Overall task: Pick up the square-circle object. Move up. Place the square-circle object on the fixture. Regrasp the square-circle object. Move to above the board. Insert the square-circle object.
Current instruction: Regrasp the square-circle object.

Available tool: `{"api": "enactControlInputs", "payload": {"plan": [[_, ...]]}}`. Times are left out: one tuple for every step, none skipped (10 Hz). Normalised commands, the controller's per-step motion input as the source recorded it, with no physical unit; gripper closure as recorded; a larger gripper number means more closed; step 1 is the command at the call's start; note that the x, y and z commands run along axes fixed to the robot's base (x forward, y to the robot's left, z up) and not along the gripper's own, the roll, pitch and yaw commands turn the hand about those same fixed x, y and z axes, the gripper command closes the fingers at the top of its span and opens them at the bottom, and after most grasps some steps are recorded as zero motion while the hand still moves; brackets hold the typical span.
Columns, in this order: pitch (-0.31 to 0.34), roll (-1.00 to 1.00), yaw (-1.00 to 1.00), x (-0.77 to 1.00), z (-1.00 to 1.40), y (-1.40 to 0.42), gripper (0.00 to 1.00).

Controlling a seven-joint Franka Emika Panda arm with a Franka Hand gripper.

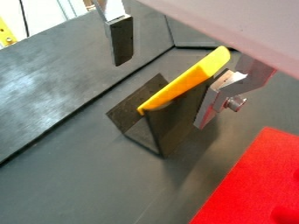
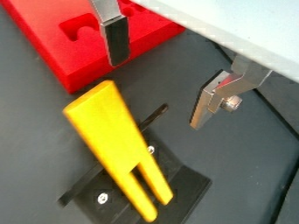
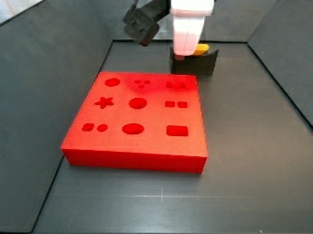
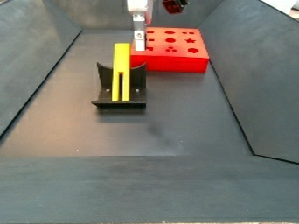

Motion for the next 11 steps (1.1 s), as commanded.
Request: {"api": "enactControlInputs", "payload": {"plan": [[0.164, 0.04, 0.05, 0.91, -0.01, -0.03, 0.0], [0.167, 0.04, 0.05, 0.8, -0.01, -0.02, 0.0], [0.172, 0.04, 0.04, 0.7, -0.01, -0.02, 0.0], [0.17, 0.04, 0.04, 0.63, -0.01, -0.02, 0.0], [0.17, 0.04, 0.04, 0.56, -0.01, -0.02, 0.0], [0.174, 0.04, 0.04, 0.48, -0.01, -0.02, 0.0], [0.173, 0.04, 0.05, 0.42, -0.01, -0.02, 0.0], [0.175, 0.04, 0.05, 0.35, -0.01, -0.02, 0.0], [0.179, 0.04, 0.05, 0.31, -0.01, -0.02, 0.0], [0.188, 0.05, 0.05, 0.22, 0.0, -0.02, 0.0], [0.189, 0.05, 0.05, 0.19, -0.01, -0.03, 0.0]]}}
